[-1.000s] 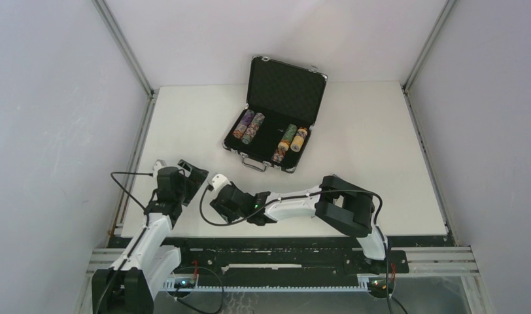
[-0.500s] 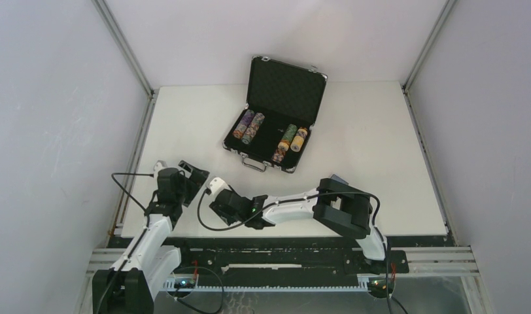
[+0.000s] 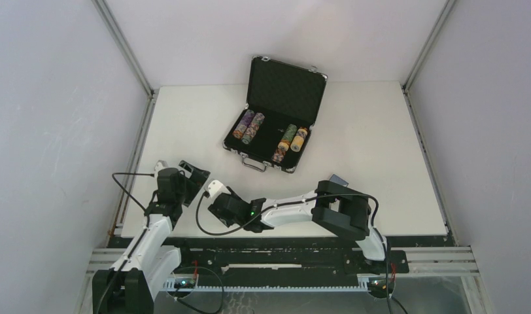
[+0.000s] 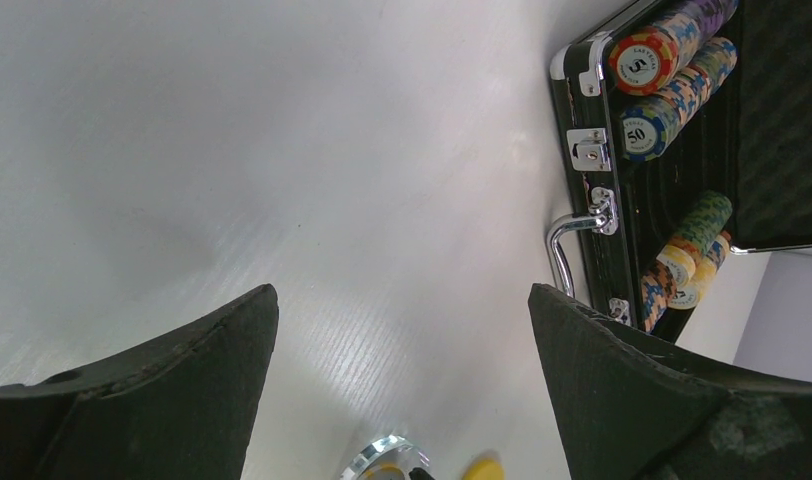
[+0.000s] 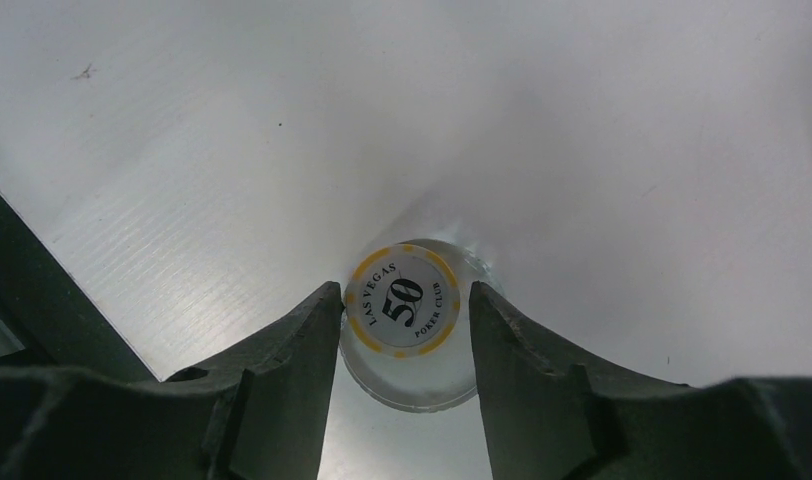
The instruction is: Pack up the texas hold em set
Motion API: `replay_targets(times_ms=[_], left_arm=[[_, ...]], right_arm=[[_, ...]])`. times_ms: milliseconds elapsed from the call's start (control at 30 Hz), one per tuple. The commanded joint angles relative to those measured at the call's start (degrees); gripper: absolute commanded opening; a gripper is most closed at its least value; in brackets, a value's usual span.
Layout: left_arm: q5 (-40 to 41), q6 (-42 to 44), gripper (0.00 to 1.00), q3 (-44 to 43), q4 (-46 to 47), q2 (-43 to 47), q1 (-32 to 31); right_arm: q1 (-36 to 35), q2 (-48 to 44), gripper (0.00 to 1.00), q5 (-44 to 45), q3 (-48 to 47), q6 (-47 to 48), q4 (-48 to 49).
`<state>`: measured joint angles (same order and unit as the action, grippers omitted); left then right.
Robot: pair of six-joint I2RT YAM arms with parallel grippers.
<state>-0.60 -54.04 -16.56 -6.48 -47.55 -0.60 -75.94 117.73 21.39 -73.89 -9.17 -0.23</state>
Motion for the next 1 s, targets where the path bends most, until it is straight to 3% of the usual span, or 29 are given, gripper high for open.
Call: replay_targets(times_ms=[0, 167, 667, 967], left_arm=[[-1.25, 0.19, 1.00, 1.43, 2.52, 1.06, 0.48], [-1.55, 0.17, 1.00, 1.52, 2.78, 1.05, 0.44], [-2.34, 0.08, 1.00, 1.64, 3.32, 0.91, 0.43], [-2.65, 0.16, 1.00, 1.79, 3.51, 0.79, 0.45]], right_arm=[[-0.70, 1.17, 0.61, 0.95, -1.52, 0.82, -1.09], [-0.79, 1.10, 0.64, 0.63, -1.52, 0.47, -1.18], [-0.87, 0.05, 0.43, 1.15, -1.52, -0.24, -1.36], [-0.96, -1.21, 0.41, 1.23, -1.48, -0.57, -0.92]])
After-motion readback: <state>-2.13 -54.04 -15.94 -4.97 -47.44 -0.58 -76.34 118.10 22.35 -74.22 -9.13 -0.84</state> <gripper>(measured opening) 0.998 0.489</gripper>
